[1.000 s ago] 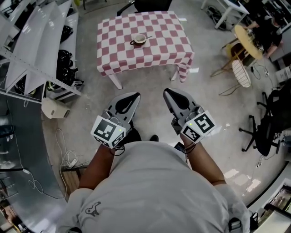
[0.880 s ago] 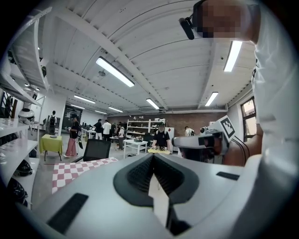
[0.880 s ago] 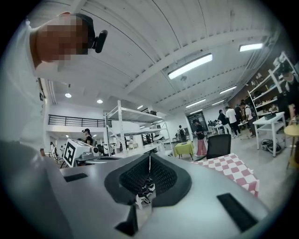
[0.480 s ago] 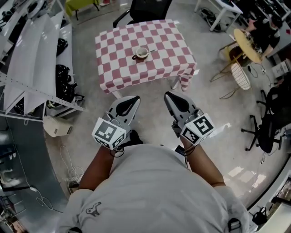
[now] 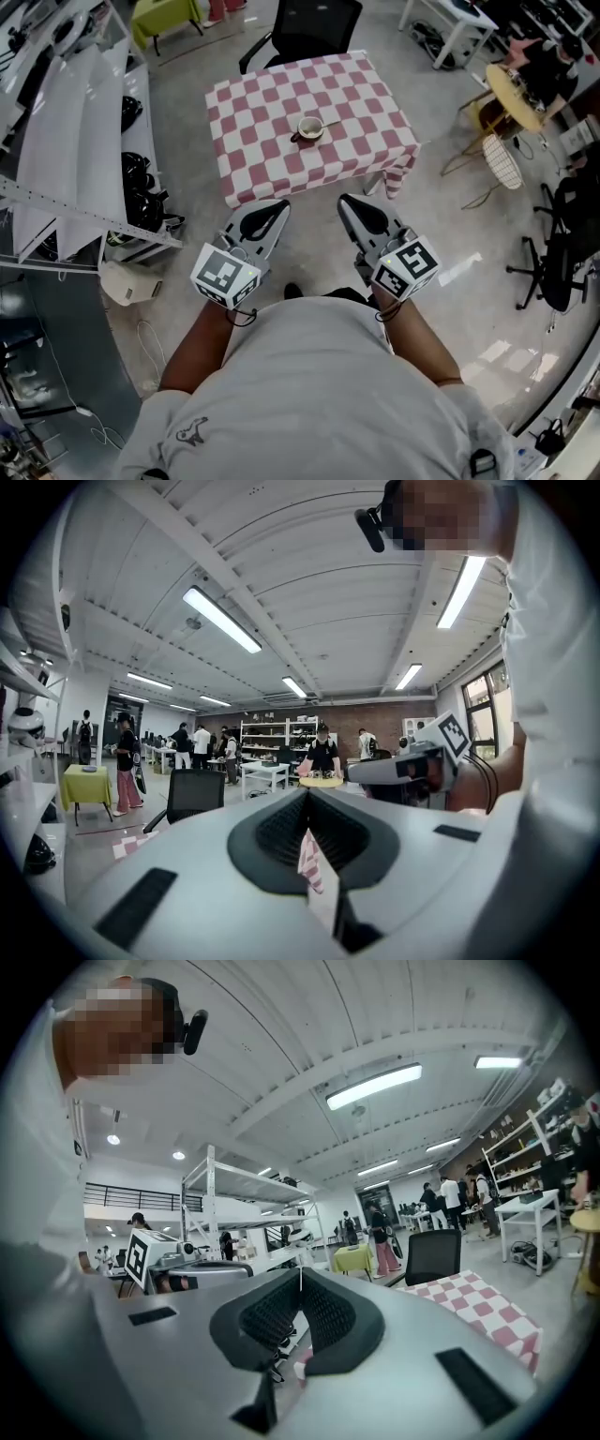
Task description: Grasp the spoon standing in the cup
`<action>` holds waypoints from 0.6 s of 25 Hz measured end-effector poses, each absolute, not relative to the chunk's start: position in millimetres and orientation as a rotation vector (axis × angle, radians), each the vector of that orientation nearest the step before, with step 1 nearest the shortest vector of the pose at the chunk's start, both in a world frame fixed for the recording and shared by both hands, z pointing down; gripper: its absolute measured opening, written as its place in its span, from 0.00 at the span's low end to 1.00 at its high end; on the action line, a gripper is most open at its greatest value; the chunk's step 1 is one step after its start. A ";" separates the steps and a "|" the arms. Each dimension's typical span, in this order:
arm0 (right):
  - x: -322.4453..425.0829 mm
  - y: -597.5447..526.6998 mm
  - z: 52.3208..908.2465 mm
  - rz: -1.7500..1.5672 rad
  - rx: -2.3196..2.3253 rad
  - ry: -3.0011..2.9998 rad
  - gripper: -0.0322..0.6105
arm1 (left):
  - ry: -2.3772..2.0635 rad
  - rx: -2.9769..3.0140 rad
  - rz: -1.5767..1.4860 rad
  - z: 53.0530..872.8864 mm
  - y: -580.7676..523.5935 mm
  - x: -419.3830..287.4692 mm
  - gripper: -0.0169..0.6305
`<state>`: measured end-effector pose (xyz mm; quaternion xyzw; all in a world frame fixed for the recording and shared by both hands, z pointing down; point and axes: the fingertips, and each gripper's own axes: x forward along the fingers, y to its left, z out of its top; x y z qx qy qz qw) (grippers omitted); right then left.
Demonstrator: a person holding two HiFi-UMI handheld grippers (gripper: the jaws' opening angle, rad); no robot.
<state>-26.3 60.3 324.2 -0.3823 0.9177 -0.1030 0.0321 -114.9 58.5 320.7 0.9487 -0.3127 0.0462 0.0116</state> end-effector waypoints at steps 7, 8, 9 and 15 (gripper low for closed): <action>-45.0 40.5 334.3 -0.351 -1.174 2.855 0.10 | -0.950 2.945 0.118 326.8 41.7 -126.4 0.04; -46.0 37.5 334.7 -0.356 -1.171 2.857 0.10 | -0.946 2.934 0.112 327.7 38.9 -126.4 0.04; -46.3 34.1 334.3 -0.360 -1.166 2.860 0.10 | -0.946 2.922 0.106 327.8 35.4 -126.1 0.04; -32.8 -0.7 329.4 -0.384 -1.131 2.875 0.10 | -0.985 2.861 0.097 326.5 0.9 -117.0 0.04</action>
